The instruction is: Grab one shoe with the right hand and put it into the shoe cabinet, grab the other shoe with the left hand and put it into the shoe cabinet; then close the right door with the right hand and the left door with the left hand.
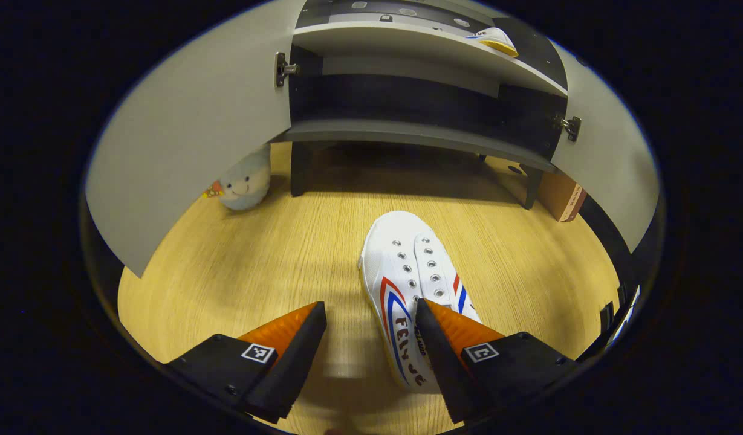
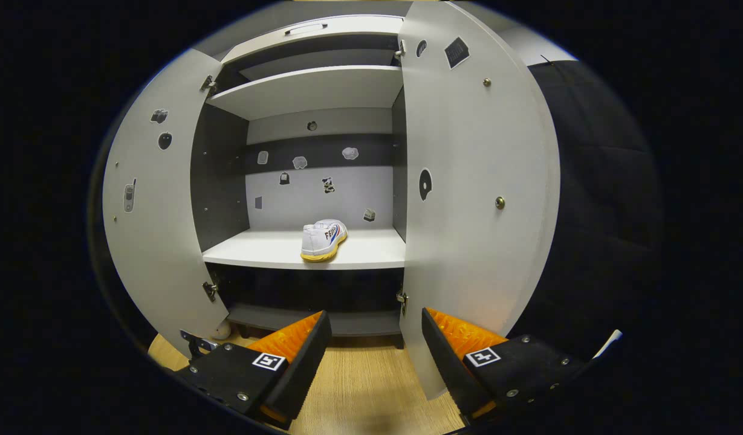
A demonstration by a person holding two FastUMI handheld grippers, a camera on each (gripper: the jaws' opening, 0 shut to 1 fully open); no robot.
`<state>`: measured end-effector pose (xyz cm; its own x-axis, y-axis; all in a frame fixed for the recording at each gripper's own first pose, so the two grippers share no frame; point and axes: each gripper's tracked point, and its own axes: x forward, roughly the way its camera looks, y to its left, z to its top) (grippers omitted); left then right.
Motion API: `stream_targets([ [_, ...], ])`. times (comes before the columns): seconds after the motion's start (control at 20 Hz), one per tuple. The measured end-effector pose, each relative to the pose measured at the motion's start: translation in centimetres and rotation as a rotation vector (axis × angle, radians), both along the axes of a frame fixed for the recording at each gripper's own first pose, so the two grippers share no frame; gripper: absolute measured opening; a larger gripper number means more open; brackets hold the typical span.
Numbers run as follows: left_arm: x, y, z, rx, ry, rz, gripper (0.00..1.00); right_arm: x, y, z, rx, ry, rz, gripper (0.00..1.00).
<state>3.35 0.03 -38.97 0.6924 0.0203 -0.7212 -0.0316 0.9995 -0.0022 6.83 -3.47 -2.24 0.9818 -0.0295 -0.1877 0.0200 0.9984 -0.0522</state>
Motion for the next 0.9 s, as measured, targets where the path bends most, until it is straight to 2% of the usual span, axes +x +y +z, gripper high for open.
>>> stream_targets([
  [0.15,-0.1,-0.2,-0.7,-0.024,0.010,0.016,0.98,-0.5,-0.2,-0.3,-0.024,0.004,0.004,0.93],
  [0.25,0.0,-0.6,-0.9,-0.027,0.008,-0.002,0.98,-0.7,-0.1,-0.5,-0.019,0.008,0.010,0.93],
  [0.3,0.2,-1.0,-0.9,-0.032,0.002,-0.017,0.92,-1.0,-0.1,-0.7,-0.013,0.014,0.012,0.93],
  [0.35,0.2,-1.4,-0.9,-0.028,-0.004,-0.028,0.80,-1.1,-0.1,-0.9,-0.008,0.021,0.014,0.93],
  [0.4,0.3,-2.0,-0.9,-0.031,-0.009,-0.042,0.75,-1.2,-0.1,-1.2,-0.008,0.028,0.016,0.93],
  [0.45,0.2,-2.2,-1.0,-0.010,0.003,-0.044,0.57,-1.3,0.0,-1.2,-0.012,0.034,0.019,0.93],
  [0.5,0.0,-2.2,-1.0,0.013,0.029,-0.057,0.47,-1.5,0.1,-1.3,-0.022,0.034,0.027,0.93],
  [0.6,-0.1,-1.9,-1.3,0.047,0.084,-0.075,0.44,-1.9,0.2,-1.0,-0.041,0.026,0.033,0.93],
  [0.65,0.0,-1.5,-1.1,0.076,0.085,-0.070,0.28,-2.1,0.3,-0.8,-0.041,0.022,0.036,0.93],
  [0.8,0.5,-1.5,-1.3,0.031,0.070,-0.033,0.07,-2.4,0.6,-0.8,-0.041,0.022,0.048,0.93],
  [0.9,1.0,-1.2,-0.4,0.023,0.071,-0.037,0.07,-2.8,0.7,-0.7,-0.042,0.022,0.056,0.93],
])
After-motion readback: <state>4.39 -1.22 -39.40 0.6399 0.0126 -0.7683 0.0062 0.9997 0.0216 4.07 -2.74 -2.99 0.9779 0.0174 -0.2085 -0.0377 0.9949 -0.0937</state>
